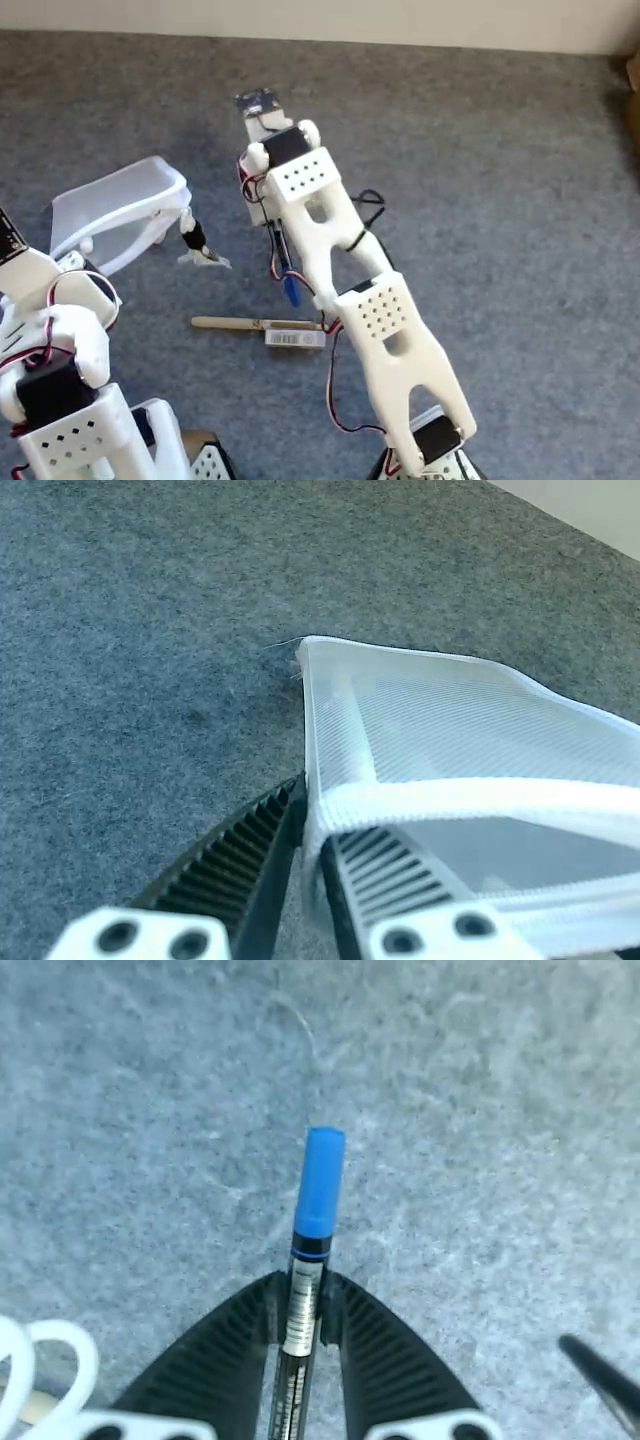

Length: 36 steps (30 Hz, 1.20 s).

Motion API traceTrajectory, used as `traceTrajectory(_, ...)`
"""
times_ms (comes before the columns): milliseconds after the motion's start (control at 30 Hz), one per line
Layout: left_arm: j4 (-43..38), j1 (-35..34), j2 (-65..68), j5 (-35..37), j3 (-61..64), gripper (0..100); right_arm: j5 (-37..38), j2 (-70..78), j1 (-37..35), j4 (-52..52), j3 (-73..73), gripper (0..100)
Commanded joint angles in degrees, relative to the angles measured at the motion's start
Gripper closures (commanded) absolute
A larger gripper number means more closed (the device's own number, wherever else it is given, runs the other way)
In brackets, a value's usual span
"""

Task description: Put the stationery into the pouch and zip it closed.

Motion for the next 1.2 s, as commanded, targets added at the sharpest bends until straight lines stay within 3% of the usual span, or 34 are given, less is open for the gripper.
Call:
traceTrajectory(0,-1.05,-0.04,0.31,0.53,-1.63,99,0.70,-1.71,-0.57,1.45,-3.56,99.5)
traceTrajectory(200,-1.14,-0.04,0.31,0.53,-1.63,99,0.70,-7.60,-0.57,1.54,-2.42,99.5)
traceTrajectory(633,-1.14,-0.04,0.31,0.53,-1.63,99,0.70,-26.77,-3.47,1.27,23.87,99.5)
traceTrajectory(1167,-1.23,-0.13,0.31,0.53,-1.63,99,0.35,-46.02,-6.55,1.19,42.24,99.5)
